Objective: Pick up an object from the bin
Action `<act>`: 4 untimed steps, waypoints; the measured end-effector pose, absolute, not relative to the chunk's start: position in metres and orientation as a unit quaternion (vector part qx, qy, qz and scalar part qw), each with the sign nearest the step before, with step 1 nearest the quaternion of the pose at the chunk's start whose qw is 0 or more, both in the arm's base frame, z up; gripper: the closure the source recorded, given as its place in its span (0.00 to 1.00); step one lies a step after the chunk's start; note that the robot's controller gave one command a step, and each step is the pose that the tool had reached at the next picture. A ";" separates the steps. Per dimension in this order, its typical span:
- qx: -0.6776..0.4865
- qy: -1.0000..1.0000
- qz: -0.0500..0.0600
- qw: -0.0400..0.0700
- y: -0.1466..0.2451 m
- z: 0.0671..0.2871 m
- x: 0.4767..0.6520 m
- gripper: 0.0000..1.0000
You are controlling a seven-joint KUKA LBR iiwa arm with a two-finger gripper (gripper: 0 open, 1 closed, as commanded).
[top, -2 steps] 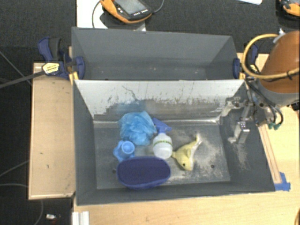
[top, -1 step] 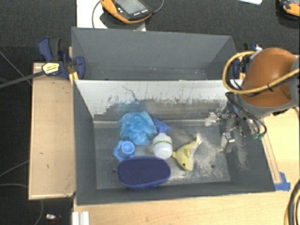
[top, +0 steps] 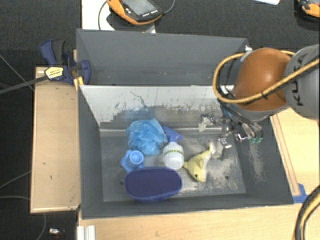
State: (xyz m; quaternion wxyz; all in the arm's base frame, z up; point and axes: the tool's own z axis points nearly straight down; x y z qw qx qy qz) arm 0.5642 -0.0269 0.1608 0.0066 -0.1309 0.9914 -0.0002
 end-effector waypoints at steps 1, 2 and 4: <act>-0.315 0.949 -0.001 0.002 -0.012 0.137 0.565 0.00; -0.300 0.954 -0.002 0.007 -0.030 0.076 0.538 0.00; -0.514 0.858 -0.003 0.007 -0.020 0.071 0.523 1.00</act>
Offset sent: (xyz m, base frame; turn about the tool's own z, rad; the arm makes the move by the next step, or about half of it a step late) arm -0.0311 -0.0062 -0.0908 -0.3436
